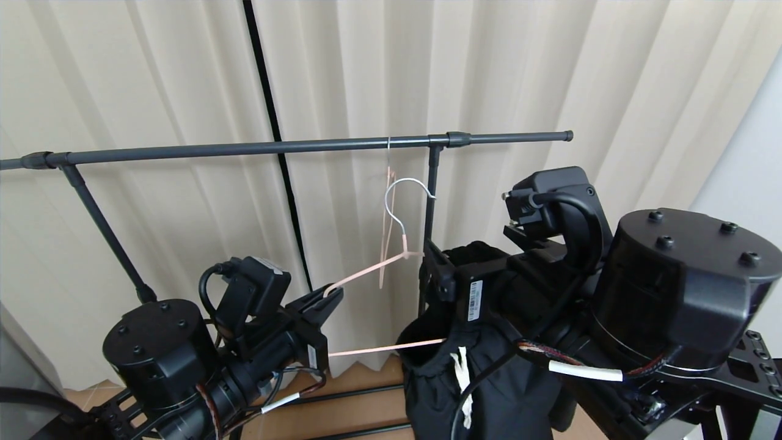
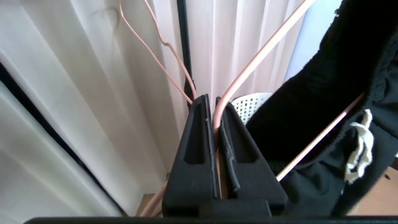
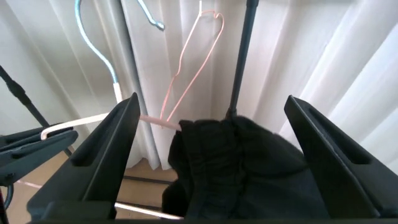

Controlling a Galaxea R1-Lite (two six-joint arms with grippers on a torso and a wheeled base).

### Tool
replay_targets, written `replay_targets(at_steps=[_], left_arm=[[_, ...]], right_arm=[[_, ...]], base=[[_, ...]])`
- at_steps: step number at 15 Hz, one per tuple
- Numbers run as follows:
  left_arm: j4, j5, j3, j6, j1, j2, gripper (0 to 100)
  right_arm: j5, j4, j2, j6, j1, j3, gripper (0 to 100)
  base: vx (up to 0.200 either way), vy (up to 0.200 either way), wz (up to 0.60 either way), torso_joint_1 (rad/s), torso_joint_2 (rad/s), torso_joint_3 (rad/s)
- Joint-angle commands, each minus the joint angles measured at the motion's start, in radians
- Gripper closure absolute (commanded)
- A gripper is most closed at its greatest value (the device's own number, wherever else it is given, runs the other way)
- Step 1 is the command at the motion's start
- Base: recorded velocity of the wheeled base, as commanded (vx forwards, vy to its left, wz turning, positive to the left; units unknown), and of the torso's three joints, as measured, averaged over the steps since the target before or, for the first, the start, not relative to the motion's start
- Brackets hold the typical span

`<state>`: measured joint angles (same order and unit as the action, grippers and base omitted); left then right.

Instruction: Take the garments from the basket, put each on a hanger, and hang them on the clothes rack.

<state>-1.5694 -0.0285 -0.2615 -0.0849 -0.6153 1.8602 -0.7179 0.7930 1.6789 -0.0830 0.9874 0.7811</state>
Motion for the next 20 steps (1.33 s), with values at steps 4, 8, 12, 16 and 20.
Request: replay_targets(at_steps=[4, 8, 12, 16, 20], left_arm=[[-0.001, 0.007, 0.004, 0.045, 0.008, 0.007, 100], [-0.001, 0.01, 0.008, 0.045, 0.008, 0.019, 100], [-0.001, 0.058, 0.033, 0.04, 0.006, 0.019, 100], [-0.001, 0.059, 0.036, 0.04, 0.003, 0.017, 100], [-0.001, 0.059, 0.044, 0.039, -0.012, 0.014, 100]], right_arm=[[0.172, 0.012, -0.125, 0.169, -0.018, -0.148, 0], [0.256, 0.0, -0.237, 0.282, -0.064, -0.201, 0], [0.601, -0.247, -0.393, 0.46, -0.26, -0.275, 0], [0.945, -0.741, -0.415, 0.468, -0.434, 0.014, 0], [1.126, -1.296, -0.188, 0.726, -0.584, 0.408, 0]], base=[[0.0, 0.0, 0.0, 0.0, 0.0, 0.0], [0.0, 0.0, 0.0, 0.0, 0.0, 0.0], [0.0, 0.0, 0.0, 0.0, 0.0, 0.0], [0.0, 0.0, 0.0, 0.0, 0.0, 0.0], [0.0, 0.0, 0.0, 0.0, 0.0, 0.0]])
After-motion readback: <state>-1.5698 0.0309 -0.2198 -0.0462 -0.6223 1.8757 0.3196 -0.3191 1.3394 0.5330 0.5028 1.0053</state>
